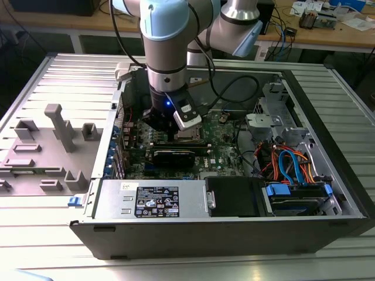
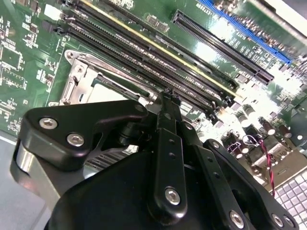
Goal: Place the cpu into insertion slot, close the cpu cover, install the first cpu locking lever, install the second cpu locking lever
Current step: 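Install the second cpu locking lever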
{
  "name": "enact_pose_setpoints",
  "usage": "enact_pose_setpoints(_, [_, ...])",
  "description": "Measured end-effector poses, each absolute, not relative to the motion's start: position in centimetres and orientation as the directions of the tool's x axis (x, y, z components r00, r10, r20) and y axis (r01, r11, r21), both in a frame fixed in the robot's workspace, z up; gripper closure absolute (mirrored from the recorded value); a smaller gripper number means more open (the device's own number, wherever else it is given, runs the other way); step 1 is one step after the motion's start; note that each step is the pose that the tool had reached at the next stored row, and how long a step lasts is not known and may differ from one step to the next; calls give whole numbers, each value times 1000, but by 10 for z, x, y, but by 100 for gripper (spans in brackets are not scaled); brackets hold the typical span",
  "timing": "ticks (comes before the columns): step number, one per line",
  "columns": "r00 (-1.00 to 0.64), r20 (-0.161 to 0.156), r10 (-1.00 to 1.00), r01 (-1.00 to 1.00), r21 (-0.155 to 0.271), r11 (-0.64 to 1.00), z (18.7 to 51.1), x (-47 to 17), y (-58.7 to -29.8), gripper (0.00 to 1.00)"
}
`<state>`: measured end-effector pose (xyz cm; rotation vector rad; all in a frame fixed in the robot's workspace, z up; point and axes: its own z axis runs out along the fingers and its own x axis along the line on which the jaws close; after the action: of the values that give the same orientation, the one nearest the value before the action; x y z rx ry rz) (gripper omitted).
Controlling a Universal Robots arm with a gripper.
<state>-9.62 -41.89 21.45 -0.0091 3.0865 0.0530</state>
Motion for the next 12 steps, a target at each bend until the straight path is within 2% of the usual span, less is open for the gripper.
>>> enact_pose_setpoints(12, [-998, -55, -5, -7, 36, 999, 223, -96, -424, 89])
